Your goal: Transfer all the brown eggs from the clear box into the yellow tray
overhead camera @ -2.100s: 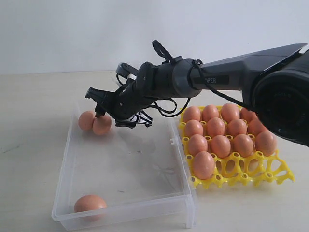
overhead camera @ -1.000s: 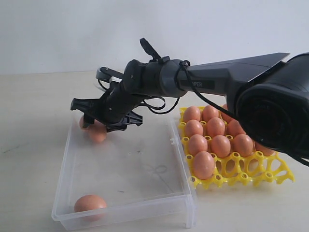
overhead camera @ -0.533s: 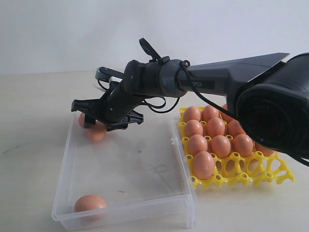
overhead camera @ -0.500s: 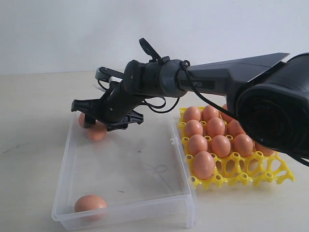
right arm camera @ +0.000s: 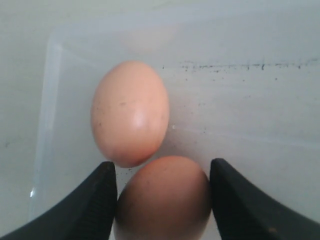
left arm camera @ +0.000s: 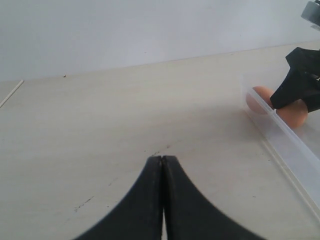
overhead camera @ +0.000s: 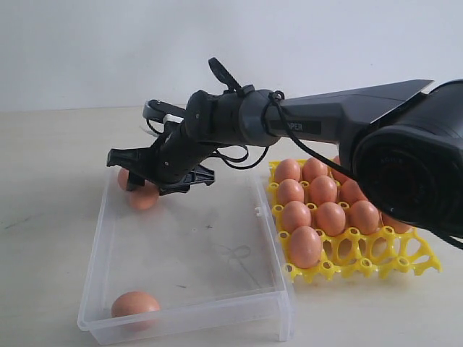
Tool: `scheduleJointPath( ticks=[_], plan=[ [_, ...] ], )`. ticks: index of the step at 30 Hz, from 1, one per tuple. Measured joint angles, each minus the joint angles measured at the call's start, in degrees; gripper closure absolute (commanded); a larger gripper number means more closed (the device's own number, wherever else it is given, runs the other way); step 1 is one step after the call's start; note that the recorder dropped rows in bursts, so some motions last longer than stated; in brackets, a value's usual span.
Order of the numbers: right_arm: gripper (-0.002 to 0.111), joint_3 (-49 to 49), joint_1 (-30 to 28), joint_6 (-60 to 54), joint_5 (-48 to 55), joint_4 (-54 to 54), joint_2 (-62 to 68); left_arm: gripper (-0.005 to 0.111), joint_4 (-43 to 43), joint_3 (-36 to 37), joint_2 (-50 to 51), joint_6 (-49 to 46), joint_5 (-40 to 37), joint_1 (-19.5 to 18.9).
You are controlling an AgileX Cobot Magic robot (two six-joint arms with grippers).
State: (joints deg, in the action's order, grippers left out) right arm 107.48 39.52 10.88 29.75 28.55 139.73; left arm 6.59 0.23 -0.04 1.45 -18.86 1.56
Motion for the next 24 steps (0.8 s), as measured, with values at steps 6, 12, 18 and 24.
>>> scheduleJointPath(
  ticks=[6,12,18,24],
  plan=[
    [0.108,0.0,0.37,-0.98,-0.16,0.0,-0.12,0.107,0.0,0.0,0.0,0.0,0.0,0.0],
    [0.108,-3.71,0.88,-6.49,-2.53,-4.12,-6.01,0.107,0.0,0.0,0.0,0.0,0.0,0.0],
    [0.108,-22.7,0.88,-10.88,-11.97,-10.17,-17.77,0.107,0.0,0.0,0.0,0.0,0.0,0.0],
    [0.108,-43.37,0.88,-19.17,-22.06,-11.96,-37.01,0.107,0.0,0.0,0.0,0.0,0.0,0.0]
  ],
)
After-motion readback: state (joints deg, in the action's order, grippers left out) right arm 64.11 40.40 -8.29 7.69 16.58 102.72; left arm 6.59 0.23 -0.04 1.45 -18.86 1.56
